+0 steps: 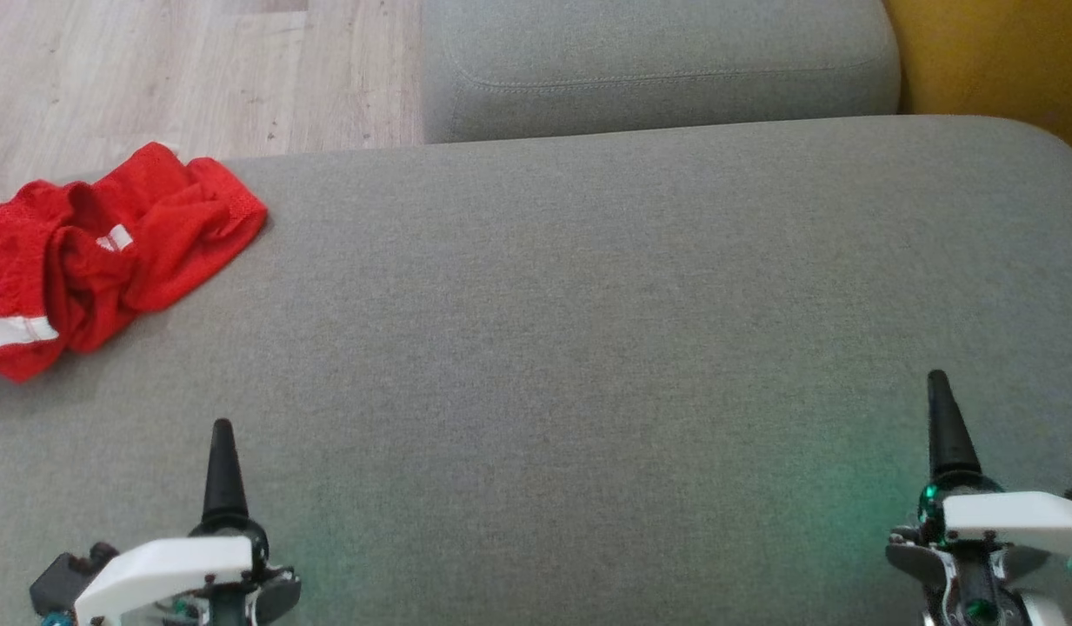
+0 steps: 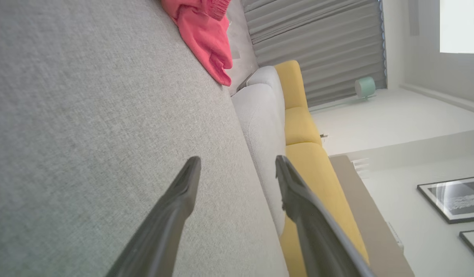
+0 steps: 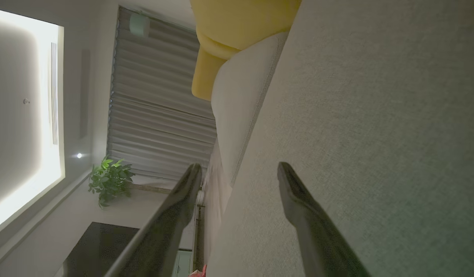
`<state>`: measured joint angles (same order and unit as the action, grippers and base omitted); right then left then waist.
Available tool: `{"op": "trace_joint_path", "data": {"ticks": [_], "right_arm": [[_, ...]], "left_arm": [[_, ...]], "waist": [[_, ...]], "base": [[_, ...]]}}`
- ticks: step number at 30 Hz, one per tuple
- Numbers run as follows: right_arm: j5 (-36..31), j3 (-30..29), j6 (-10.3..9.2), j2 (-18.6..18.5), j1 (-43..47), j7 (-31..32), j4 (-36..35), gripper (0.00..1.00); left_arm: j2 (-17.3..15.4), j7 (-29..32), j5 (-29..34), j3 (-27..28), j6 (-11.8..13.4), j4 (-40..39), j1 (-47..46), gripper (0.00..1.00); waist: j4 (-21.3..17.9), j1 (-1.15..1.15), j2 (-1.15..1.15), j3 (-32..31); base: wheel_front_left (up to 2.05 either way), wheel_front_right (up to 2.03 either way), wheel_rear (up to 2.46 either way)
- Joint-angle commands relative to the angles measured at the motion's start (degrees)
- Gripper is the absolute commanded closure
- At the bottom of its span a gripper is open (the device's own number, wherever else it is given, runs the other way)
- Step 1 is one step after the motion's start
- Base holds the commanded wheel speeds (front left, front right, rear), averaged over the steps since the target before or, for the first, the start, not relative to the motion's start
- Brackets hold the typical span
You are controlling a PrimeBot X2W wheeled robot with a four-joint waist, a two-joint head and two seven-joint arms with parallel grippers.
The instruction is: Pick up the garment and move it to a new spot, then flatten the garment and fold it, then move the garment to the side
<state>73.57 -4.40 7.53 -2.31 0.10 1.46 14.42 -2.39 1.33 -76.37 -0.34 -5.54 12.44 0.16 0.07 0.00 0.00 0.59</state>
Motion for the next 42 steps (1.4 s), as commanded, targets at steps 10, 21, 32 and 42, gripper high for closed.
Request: {"op": "trace_joint_path", "data": {"ticks": [10,21,32,42], "right_arm": [[-10.1,2.8,-0.01,-0.3,-1.8,-2.4,-3.6,0.00],[-19.8,4.5,-0.02,-0.3,-1.8,-4.5,-3.6,0.00],[-27.3,6.3,-0.02,-0.4,-2.0,-6.2,-3.7,0.00],[-34.9,8.2,-0.03,-0.4,-1.9,-7.8,-2.8,0.00]], "left_arm": [[-0.3,-2.4,11.0,-1.7,0.4,-3.4,-1.3,0.00],[-0.3,-4.4,21.1,-2.9,0.8,-3.3,-0.7,0.00],[-0.4,-6.1,28.2,-4.1,1.1,-2.9,-0.4,0.00],[-0.4,-7.8,34.9,-5.2,1.2,-1.5,-0.1,0.00]], "waist": [[0.2,0.00,0.00,0.3],[0.5,0.00,0.00,0.7],[0.5,0.00,0.00,0.6],[0.6,0.00,0.00,0.4]], "base": [[0.00,0.00,0.00],[0.00,0.00,0.00],[0.00,0.00,0.00],[0.00,0.00,0.00]]}}
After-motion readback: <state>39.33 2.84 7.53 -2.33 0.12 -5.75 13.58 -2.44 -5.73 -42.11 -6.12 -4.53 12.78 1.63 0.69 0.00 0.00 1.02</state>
